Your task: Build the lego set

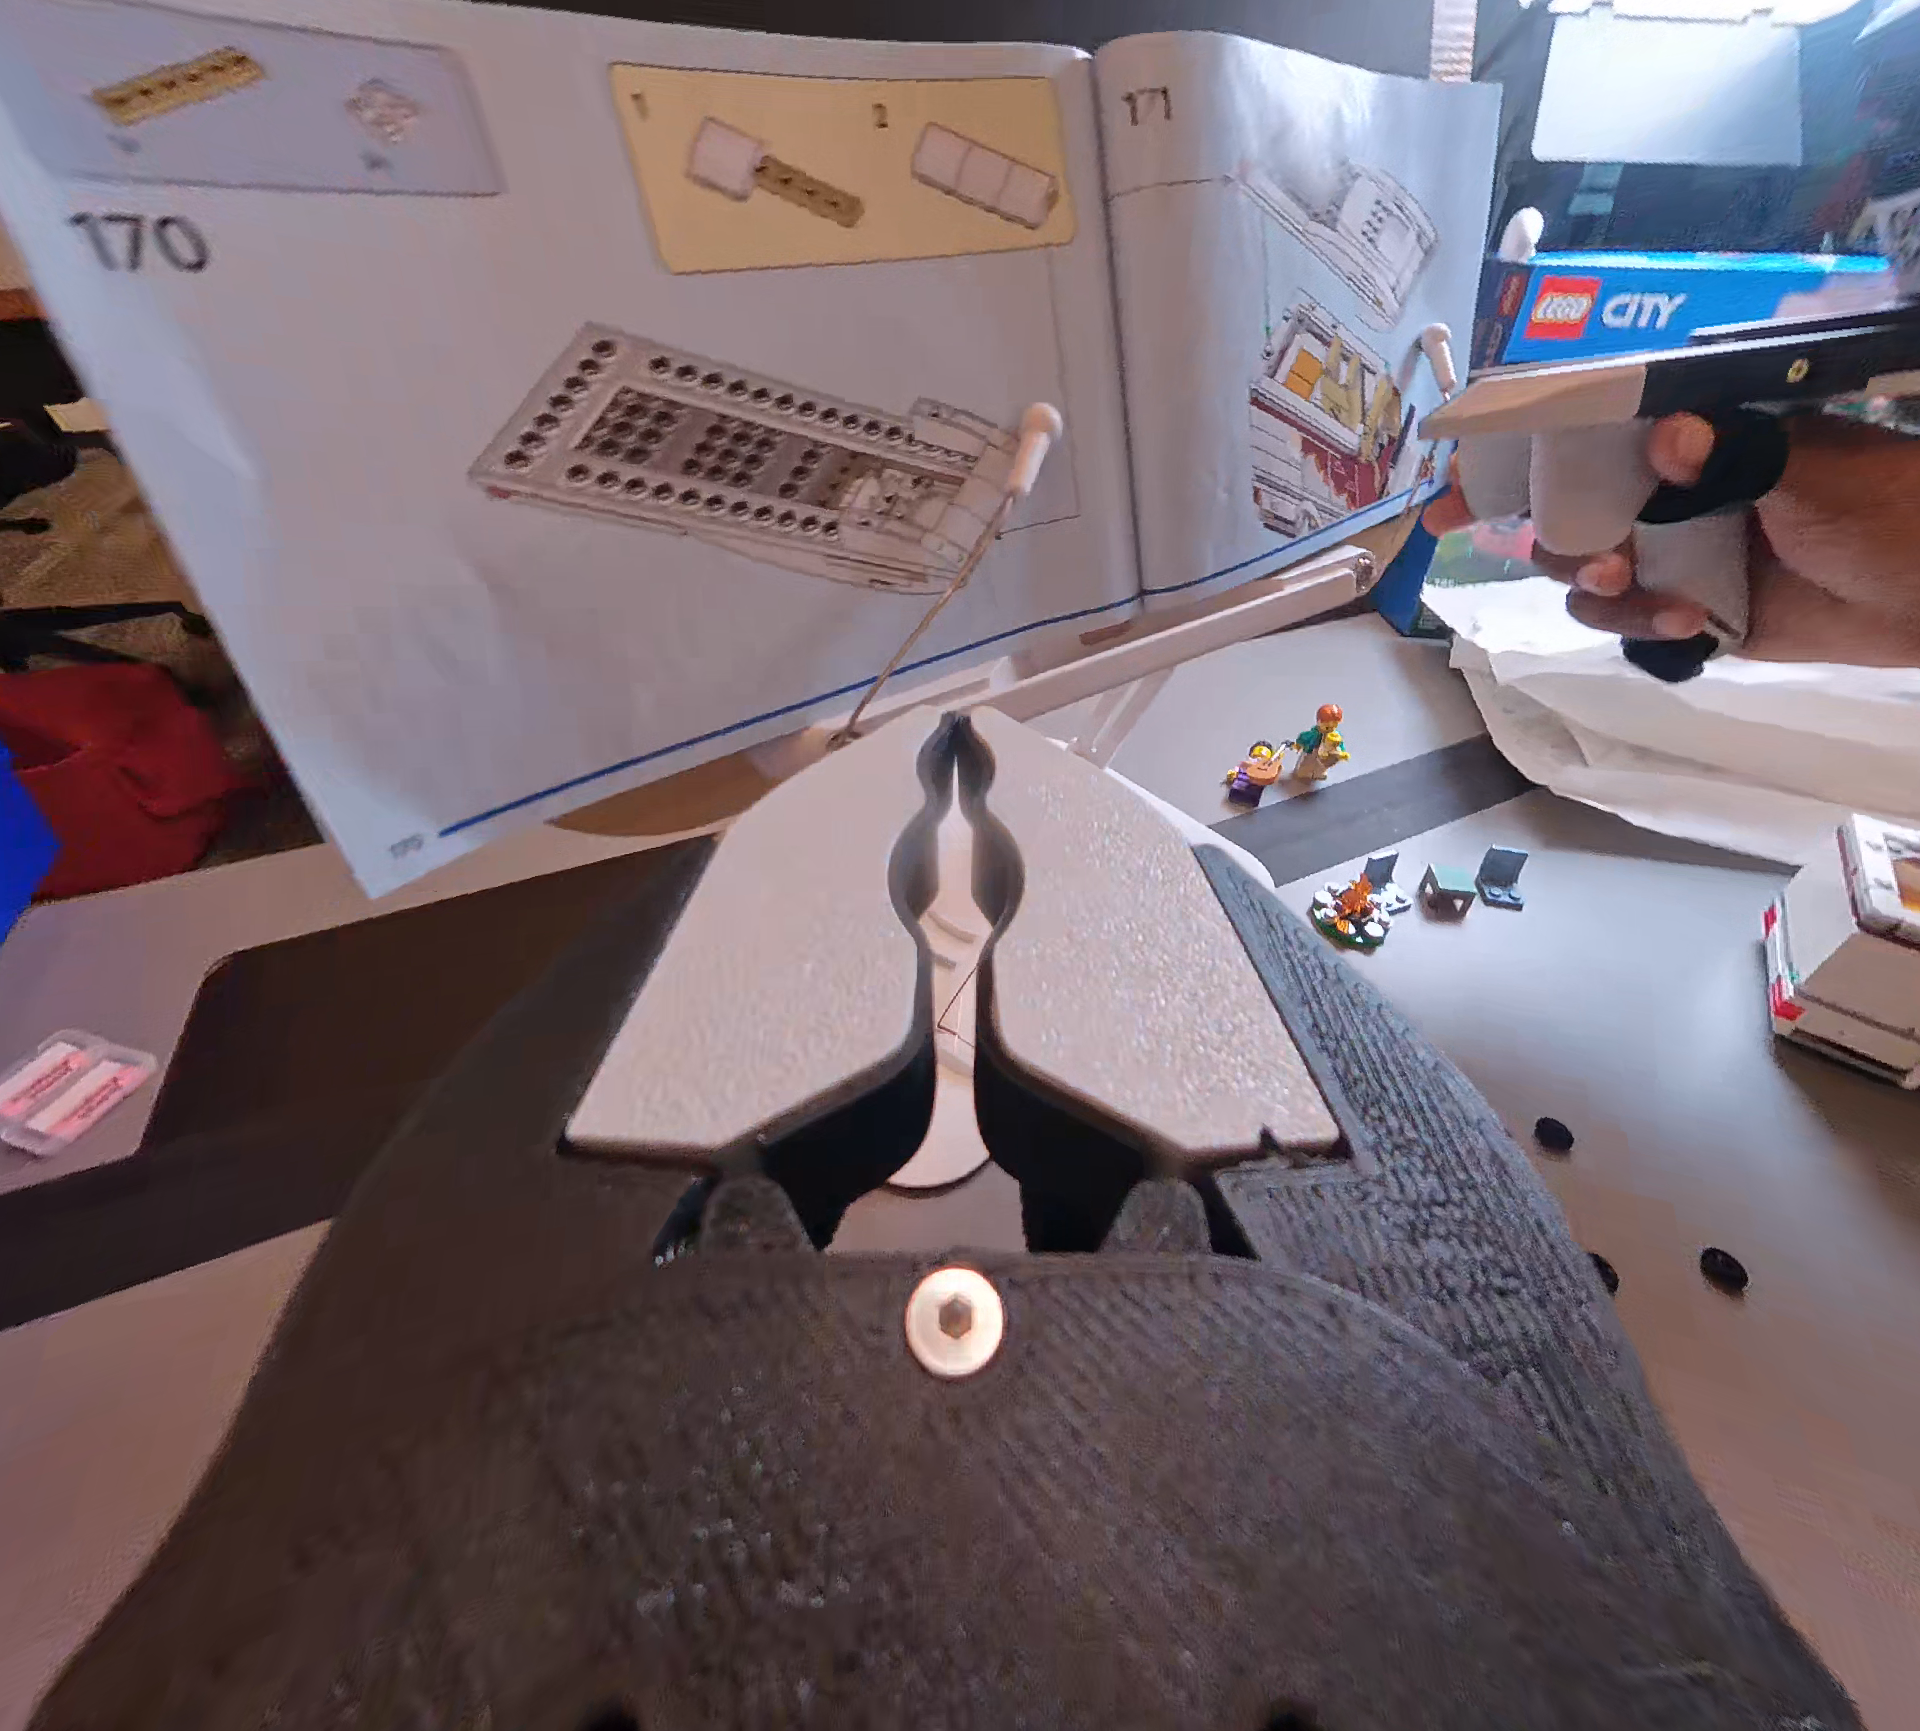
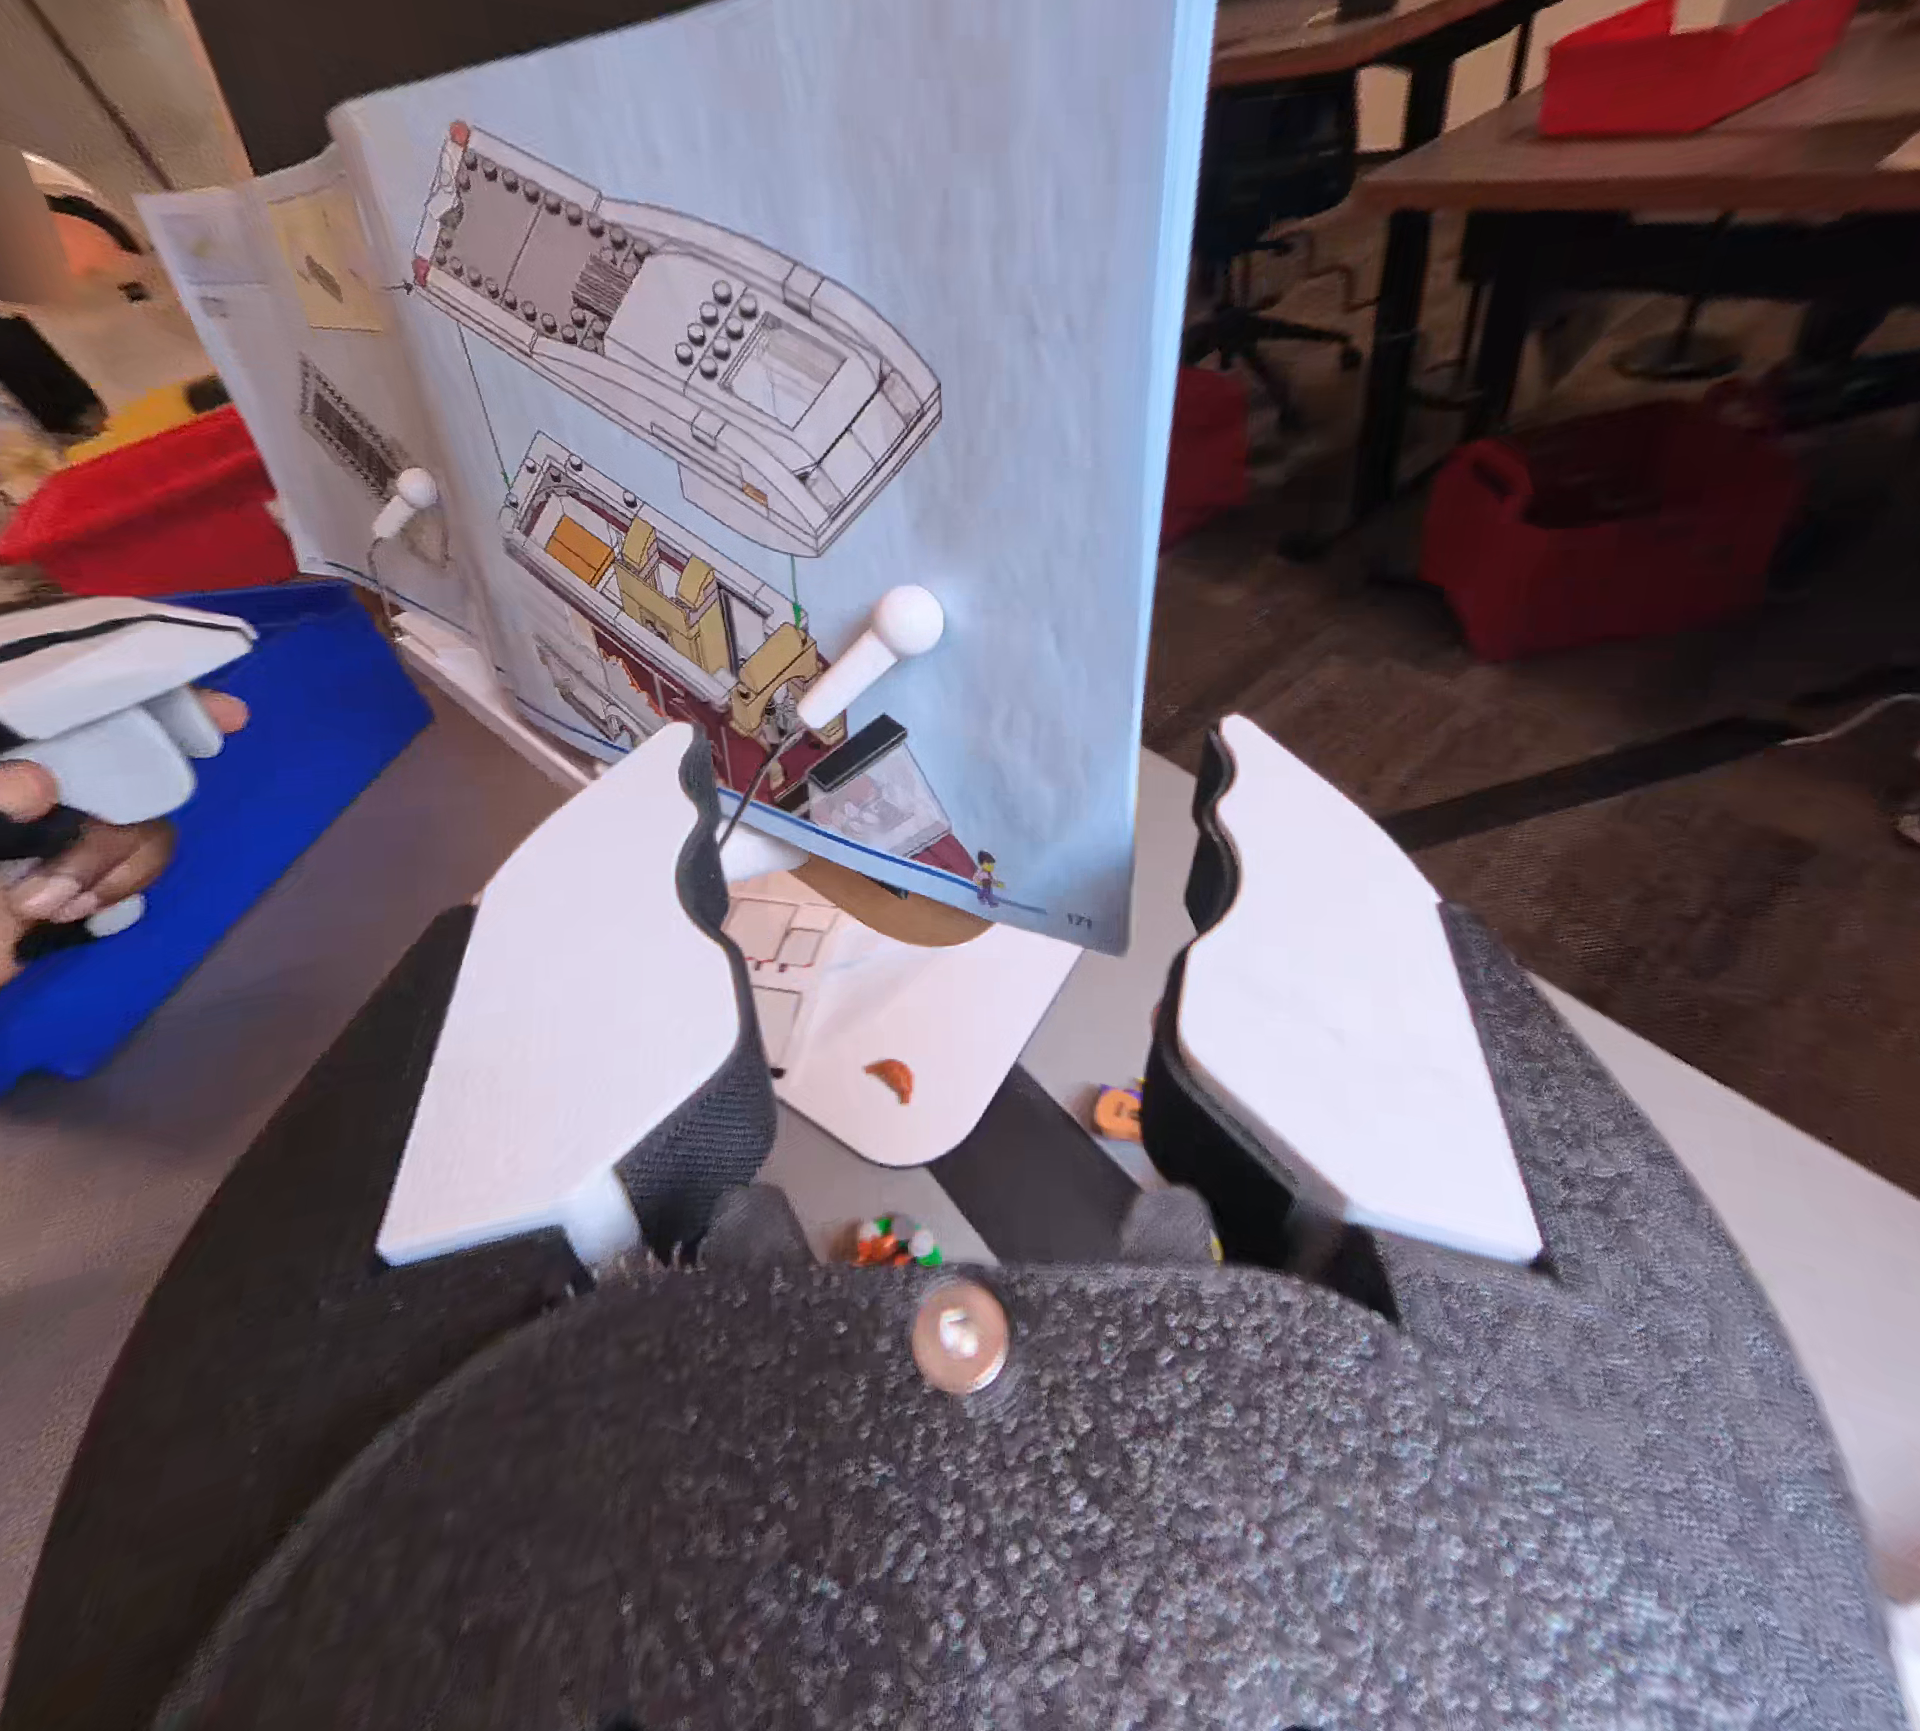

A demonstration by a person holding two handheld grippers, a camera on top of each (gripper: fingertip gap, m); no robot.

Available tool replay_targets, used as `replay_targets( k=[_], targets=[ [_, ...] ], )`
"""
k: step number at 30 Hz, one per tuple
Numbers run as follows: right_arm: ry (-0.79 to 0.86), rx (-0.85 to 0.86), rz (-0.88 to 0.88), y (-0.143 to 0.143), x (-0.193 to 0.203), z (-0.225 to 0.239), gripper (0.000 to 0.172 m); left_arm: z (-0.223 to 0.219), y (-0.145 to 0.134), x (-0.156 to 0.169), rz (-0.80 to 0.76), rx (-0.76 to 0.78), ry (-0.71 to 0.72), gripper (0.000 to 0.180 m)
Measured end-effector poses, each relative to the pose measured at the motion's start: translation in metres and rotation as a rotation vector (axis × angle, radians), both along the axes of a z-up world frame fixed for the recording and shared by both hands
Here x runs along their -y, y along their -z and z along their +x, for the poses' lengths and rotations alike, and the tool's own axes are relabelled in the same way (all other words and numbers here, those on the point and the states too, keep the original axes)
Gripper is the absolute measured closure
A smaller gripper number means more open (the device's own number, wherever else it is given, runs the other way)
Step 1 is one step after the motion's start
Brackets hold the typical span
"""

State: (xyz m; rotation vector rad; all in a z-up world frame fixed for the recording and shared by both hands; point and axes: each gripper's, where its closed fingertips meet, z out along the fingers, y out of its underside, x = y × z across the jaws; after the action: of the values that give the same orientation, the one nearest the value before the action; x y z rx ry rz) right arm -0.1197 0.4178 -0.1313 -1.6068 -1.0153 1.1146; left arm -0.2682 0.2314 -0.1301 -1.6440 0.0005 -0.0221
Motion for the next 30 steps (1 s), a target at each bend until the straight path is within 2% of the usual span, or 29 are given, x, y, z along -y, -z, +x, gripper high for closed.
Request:
replay_targets(
  k=[2, 4, 8, 12, 15, 17, 20, 23, 26, 30],
  targets=[
    [-0.059, -0.005, -0.033, 0.005, 0.009, -0.009, 0.091, -0.009, 0.004, 0.002, 0.002, 0.023, -0.017, 0.180],
    [-0.056, 0.011, -0.007, 0.010, 0.012, -0.013, 0.107, -0.016, 0.004, 0.005, 0.023, 0.041, -0.038, 0.180],
    [-0.021, -0.010, -0.004, 0.009, 0.016, -0.011, 0.109, -0.025, -0.004, 0.007, 0.062, 0.061, -0.064, 0.180],
    [0.003, 0.016, -0.011, 0.010, 0.019, -0.009, 0.108, -0.028, -0.008, 0.008, 0.073, 0.039, -0.083, 0.180],
    [0.078, 0.072, -0.039, 0.010, 0.018, 0.008, 0.090, -0.034, -0.020, 0.013, 0.107, 0.024, -0.120, 0.180],
    [0.161, 0.085, 0.034, 0.000, 0.022, 0.029, 0.088, -0.042, -0.034, 0.017, 0.149, 0.003, -0.156, 0.180],
    [0.178, 0.014, 0.122, -0.027, 0.065, 0.059, 0.089, -0.059, -0.057, 0.019, 0.208, -0.038, -0.223, 0.180],
    [0.102, -0.160, 0.072, -0.046, 0.131, 0.087, 0.093, -0.076, -0.072, 0.011, 0.213, -0.072, -0.272, 0.180],
    [0.089, -0.164, 0.153, -0.036, 0.185, 0.116, 0.096, -0.094, -0.079, 0.003, 0.211, -0.117, -0.349, 0.180],
    [0.132, -0.096, 0.337, -0.005, 0.236, 0.146, 0.101, -0.098, -0.084, -0.010, 0.200, -0.156, -0.376, 0.180]
  ],
)
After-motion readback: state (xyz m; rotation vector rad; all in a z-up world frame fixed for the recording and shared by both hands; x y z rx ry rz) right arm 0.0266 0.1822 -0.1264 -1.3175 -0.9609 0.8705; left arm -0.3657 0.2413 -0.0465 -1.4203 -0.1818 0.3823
